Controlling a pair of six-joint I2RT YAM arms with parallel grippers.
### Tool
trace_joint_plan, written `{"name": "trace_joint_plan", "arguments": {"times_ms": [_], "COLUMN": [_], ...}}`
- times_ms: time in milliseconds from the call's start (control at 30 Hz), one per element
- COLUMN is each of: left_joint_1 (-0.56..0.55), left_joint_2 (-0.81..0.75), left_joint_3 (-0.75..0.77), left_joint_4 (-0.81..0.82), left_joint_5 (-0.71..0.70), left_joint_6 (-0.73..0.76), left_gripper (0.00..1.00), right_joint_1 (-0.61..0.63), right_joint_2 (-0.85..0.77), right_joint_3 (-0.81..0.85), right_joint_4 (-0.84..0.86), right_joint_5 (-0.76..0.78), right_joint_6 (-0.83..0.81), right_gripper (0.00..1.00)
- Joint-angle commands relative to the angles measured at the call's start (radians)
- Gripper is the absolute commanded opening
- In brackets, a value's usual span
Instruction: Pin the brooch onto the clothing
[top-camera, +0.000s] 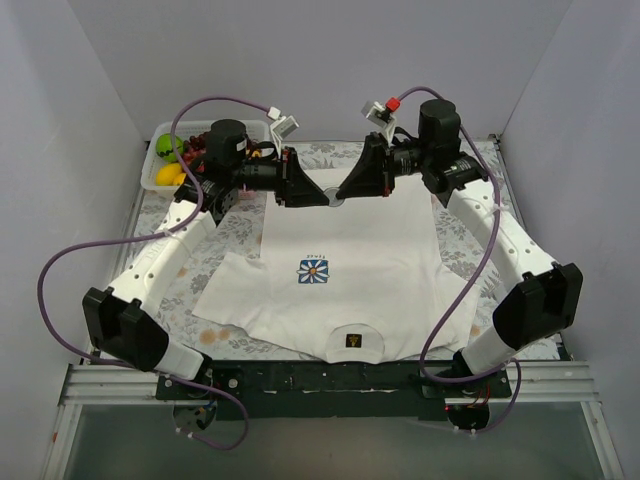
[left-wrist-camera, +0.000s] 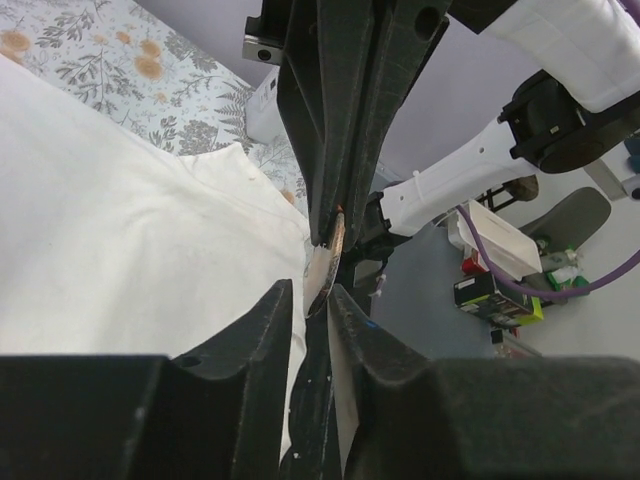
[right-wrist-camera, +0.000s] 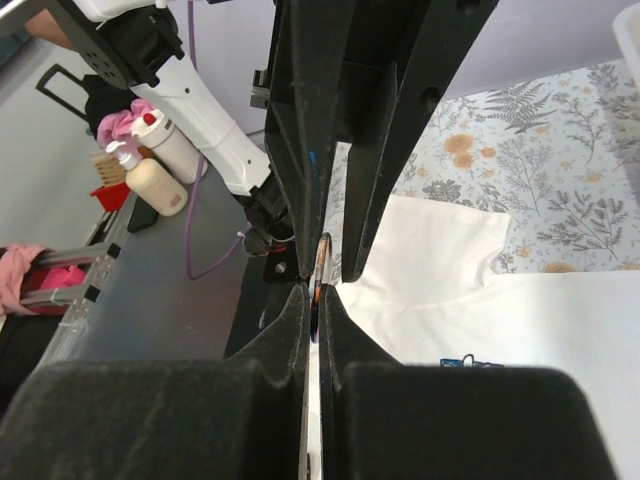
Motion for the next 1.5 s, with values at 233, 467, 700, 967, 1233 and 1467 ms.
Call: {"name": "trace_joint_plan", "arguments": {"times_ms": [233, 467, 700, 967, 1233, 1467], "left_joint_1": [0.004, 0.004, 0.004, 0.004, 0.003, 0.003], "left_joint_2": [-0.016, -0.12, -0.229, -0.225, -0.217, -0.214], "left_joint_3": [0.01, -0.083, -0.252, -0.263, -0.26, -0.261], "left_joint_4": [0.062, 0.206, 0.463, 0.531, 0.569, 0.574], "left_joint_5": [-0.07, -0.223, -0.325, -0.302, -0.239, -0.22], "left_joint_6": [-0.033, -0.102, -0.233, -0.282, -0.3, -0.3], "left_gripper": [0.0, 0.0, 0.0, 0.0, 0.0, 0.0], "right_joint_1": [0.003, -0.003, -0.01, 0.017, 0.025, 0.031], "right_joint_2": [0.009, -0.135, -0.408, -0.326, -0.269, -0.24], "right_joint_3": [0.152, 0.104, -0.259, -0.308, -0.308, -0.325], "right_joint_4": [-0.349, -0.205, 0.294, 0.452, 0.576, 0.709], "right_joint_5": [0.144, 0.529, 0.66, 0.505, 0.474, 0.448], "right_joint_6": [-0.241, -0.176, 0.063, 0.244, 0.327, 0.425], "right_gripper": [0.01, 0.55, 0.88, 0.87, 0.74, 0.63]}}
